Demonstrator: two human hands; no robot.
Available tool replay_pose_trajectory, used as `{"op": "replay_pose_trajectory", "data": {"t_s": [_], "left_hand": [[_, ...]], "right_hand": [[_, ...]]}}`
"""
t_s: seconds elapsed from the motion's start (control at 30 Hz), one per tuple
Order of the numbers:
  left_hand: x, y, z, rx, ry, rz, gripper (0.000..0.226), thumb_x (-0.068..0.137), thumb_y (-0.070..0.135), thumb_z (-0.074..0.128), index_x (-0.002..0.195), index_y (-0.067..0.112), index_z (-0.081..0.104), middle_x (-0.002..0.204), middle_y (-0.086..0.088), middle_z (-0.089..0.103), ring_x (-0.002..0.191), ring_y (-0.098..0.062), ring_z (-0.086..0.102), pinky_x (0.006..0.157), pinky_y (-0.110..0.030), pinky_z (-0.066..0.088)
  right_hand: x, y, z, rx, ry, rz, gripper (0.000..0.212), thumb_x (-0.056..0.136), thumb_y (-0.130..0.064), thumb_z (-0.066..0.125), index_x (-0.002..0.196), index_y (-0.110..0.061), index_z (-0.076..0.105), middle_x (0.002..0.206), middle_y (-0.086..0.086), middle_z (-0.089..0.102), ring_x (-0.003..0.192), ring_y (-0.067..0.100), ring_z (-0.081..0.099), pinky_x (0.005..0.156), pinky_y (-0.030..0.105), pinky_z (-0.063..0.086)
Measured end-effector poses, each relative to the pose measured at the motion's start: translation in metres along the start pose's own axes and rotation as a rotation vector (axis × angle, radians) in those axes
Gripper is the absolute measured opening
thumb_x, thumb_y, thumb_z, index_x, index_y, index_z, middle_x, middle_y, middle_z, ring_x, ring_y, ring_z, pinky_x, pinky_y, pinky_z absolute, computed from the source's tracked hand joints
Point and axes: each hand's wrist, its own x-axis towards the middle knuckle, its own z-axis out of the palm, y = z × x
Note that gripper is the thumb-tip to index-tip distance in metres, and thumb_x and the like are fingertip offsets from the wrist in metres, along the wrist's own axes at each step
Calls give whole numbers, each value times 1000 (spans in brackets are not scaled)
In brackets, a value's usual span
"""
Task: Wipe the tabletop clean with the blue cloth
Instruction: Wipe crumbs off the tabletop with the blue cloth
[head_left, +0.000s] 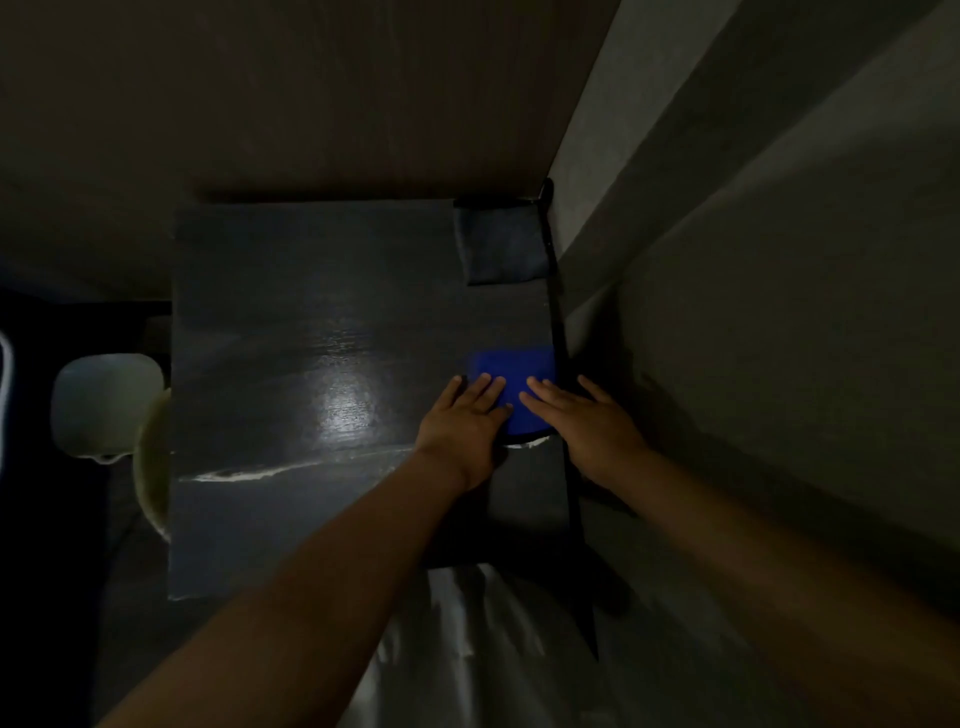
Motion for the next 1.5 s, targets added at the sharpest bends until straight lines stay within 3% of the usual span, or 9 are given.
{"op": "replay_pose_trajectory", "data": {"t_s": [0.17,0.37,0.43,0.53,0.73,0.9,0.97,1.2,1.5], "left_hand": [[-11,4,5,31,-6,67,62,95,43,45,150,23,24,162,-3,-1,149,-18,-3,119,-38,-7],[-31,6,24,47,-35,99,61,97,40,41,151,22,21,162,-4,-3,149,-19,-6,120,-40,-7],[-35,6,26,62,-54,112,61,97,40,40,152,21,21,162,-4,-4,149,-19,-6,120,-40,-6],[-38,9,26,68,-44,101,61,98,42,39,151,20,20,162,-5,-3,149,-21,-5,119,-40,-7],[-48,52,35,-123,72,82,68,95,23,45,153,9,12,161,-12,-4,149,-27,-3,113,-36,-18],[-52,112,55,-251,22,-52,64,100,17,32,151,4,-5,159,-15,-13,147,-26,-14,112,-35,-15],[-46,128,58,-293,-27,-125,64,101,21,32,151,5,-6,159,-15,-13,146,-27,-16,112,-38,-15],[-42,136,61,-336,-115,-200,91,93,44,48,150,5,-12,156,-12,-22,145,-25,-21,112,-36,-17],[-79,111,80,-247,-12,-189,81,98,41,39,149,6,-13,159,-14,-15,144,-25,-19,107,-36,-20]], "right_hand": [[-18,-10,25,92,31,37,68,97,0,33,155,-26,8,162,-3,-2,149,10,5,119,35,-3],[-32,-25,47,139,13,59,86,72,-15,-13,154,-25,10,162,-3,-1,149,12,6,119,34,-4],[-37,-33,47,130,-23,68,66,91,-8,5,155,-25,4,162,-3,-6,149,11,2,119,35,-5],[-37,-39,48,120,-14,87,70,96,-1,34,155,-25,5,162,-4,-6,149,8,3,119,35,-4],[-20,-16,31,259,307,-14,55,73,5,49,126,-5,63,133,14,60,116,29,63,103,47,42],[-12,-16,13,33,19,-256,65,89,-16,8,151,-20,28,161,-2,14,149,14,10,117,28,-1],[-7,-20,16,-74,-47,-268,59,97,-10,22,153,-25,17,162,-6,1,149,11,-1,119,31,-6],[-8,-24,25,-96,-36,-175,67,97,-12,45,153,-31,12,162,-9,-3,149,8,-3,119,37,-7],[-24,-34,35,-26,9,-6,75,95,1,39,154,-30,4,162,-6,-6,149,9,-2,121,39,-4]]}}
